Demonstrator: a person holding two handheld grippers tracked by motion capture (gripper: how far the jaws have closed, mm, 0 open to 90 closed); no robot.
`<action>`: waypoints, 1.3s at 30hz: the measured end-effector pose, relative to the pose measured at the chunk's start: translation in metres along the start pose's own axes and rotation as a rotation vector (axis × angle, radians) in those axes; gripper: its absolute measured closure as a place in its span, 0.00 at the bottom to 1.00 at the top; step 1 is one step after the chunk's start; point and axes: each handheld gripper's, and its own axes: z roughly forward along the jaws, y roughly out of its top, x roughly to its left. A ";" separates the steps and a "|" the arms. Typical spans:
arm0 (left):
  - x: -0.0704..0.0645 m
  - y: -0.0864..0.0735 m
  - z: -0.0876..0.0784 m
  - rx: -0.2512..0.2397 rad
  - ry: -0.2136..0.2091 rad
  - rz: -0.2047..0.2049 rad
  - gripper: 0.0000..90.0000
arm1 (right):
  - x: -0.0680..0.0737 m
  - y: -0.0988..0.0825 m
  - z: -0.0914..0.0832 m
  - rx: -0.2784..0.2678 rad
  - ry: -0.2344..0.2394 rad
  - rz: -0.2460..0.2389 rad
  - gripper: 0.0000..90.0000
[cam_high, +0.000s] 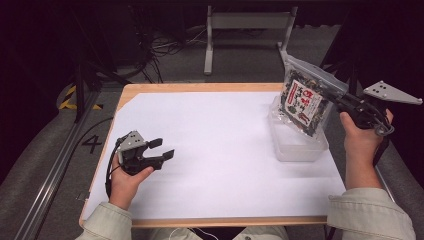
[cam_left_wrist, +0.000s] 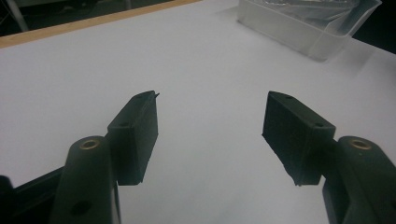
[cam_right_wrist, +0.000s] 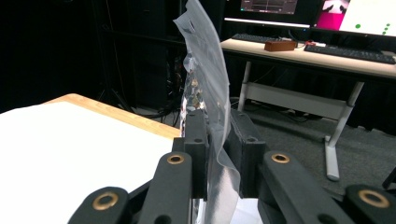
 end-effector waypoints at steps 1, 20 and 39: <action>0.000 0.000 0.000 0.002 0.001 0.004 0.41 | 0.000 -0.001 0.000 -0.002 0.000 0.002 0.87; 0.000 0.000 0.000 0.007 0.002 0.004 0.41 | -0.001 -0.025 0.002 0.020 0.000 0.031 0.87; -0.001 -0.001 0.004 0.018 0.004 0.005 0.41 | -0.005 -0.037 -0.001 0.165 -0.003 0.065 0.87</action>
